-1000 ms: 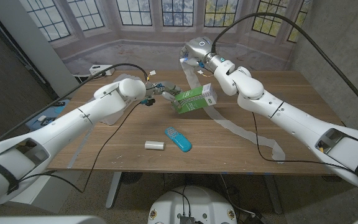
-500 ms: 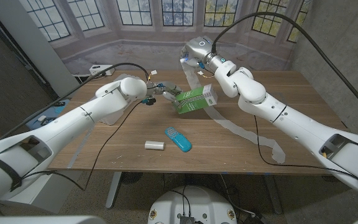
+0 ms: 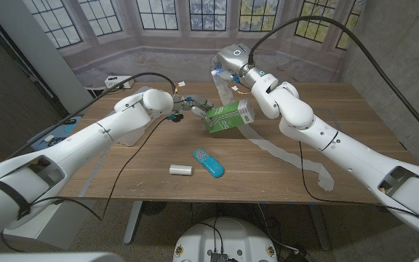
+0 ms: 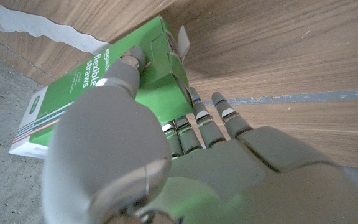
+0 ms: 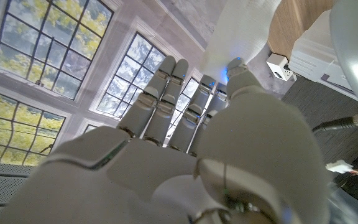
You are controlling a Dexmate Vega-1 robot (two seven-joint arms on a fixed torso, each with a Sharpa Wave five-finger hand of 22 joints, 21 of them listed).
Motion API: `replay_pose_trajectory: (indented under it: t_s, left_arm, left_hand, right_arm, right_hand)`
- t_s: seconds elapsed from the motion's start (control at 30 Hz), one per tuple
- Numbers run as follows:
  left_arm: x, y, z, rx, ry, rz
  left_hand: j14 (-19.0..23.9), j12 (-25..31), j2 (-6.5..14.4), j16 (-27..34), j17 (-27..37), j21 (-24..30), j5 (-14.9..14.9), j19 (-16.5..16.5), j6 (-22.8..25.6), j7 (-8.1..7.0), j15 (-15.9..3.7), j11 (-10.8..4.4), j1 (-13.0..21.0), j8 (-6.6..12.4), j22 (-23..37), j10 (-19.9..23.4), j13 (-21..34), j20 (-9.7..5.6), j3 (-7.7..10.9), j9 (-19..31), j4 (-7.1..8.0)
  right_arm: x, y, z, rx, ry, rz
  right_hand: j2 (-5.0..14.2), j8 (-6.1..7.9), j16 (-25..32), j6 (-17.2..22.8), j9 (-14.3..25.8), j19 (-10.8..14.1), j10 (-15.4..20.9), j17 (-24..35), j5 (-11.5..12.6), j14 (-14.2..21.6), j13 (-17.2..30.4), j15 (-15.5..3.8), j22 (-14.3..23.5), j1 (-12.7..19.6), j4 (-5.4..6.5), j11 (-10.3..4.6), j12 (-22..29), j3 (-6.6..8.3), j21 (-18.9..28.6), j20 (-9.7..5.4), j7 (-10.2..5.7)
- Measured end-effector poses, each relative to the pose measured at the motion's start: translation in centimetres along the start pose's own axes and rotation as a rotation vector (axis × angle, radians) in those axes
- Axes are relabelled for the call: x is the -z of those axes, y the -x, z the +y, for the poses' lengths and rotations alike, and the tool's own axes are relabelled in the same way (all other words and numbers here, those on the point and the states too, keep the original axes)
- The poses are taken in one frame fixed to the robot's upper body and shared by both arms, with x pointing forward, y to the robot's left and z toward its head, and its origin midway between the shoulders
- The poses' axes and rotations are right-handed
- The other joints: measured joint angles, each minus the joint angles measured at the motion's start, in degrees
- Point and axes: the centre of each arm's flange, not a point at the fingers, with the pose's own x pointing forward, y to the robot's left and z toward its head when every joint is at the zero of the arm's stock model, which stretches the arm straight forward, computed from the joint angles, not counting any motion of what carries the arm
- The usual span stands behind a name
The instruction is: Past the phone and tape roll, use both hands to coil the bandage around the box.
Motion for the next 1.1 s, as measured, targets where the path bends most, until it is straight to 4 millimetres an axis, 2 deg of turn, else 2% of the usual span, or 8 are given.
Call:
replay_pose_trajectory:
  t_s: [0.37, 0.5, 1.1]
  left_arm:
    - [0.1, -0.7, 0.0, 0.009, 0.003, 0.006]
    - [0.1, -0.8, 0.1, 0.010, 0.004, 0.005]
    - [0.1, -1.3, 0.7, 0.007, 0.000, 0.002]
  left_hand:
    - [0.0, 0.0, 0.0, 0.0, 0.0, 0.0, 0.0, 0.0, 0.0, 0.00, 0.00, 0.22, 0.0, 0.01, 0.0, 0.2, 0.0, 0.00, 0.00, 0.0, 0.00]
    - [0.0, 0.0, 0.0, 0.0, 0.0, 0.0, 0.0, 0.0, 0.0, 0.00, 0.00, 0.22, 0.0, 0.01, 0.0, 0.2, 0.0, 0.00, 0.00, 0.0, 0.00]
    - [0.0, -0.1, 0.2, 0.0, -0.3, 0.0, 0.0, -0.2, -0.1, 0.10, -0.01, 0.42, 0.2, 0.06, 0.0, 0.0, 0.8, 0.23, 0.00, 0.0, 0.00]
  right_arm:
    - [-0.6, 1.1, -0.6, -0.008, -0.006, 0.016]
    - [-1.0, 1.4, -0.8, -0.012, -0.013, 0.021]
    - [-2.3, 2.6, -1.9, -0.011, -0.037, 0.032]
  right_hand:
    - [0.00, -0.01, 0.0, 0.0, 0.0, 0.0, 0.3, 0.3, 0.0, 0.0, 0.0, 0.00, 0.0, 0.0, 0.00, 0.31, 0.0, 0.00, 0.0, 0.00, 0.00]
    - [0.00, -0.01, 0.0, 0.2, 0.0, 0.0, 0.3, 0.5, 0.0, 0.0, 0.0, 0.00, 0.0, 0.0, -0.08, 0.31, 0.0, -0.55, 0.0, 0.00, 0.19]
    - [-0.07, -0.03, 0.0, 0.4, 0.3, 0.0, 0.5, 0.5, 0.0, 0.3, 0.3, -0.12, 0.0, 0.1, -0.08, 0.92, 0.0, -0.55, 0.0, 0.00, 0.43]
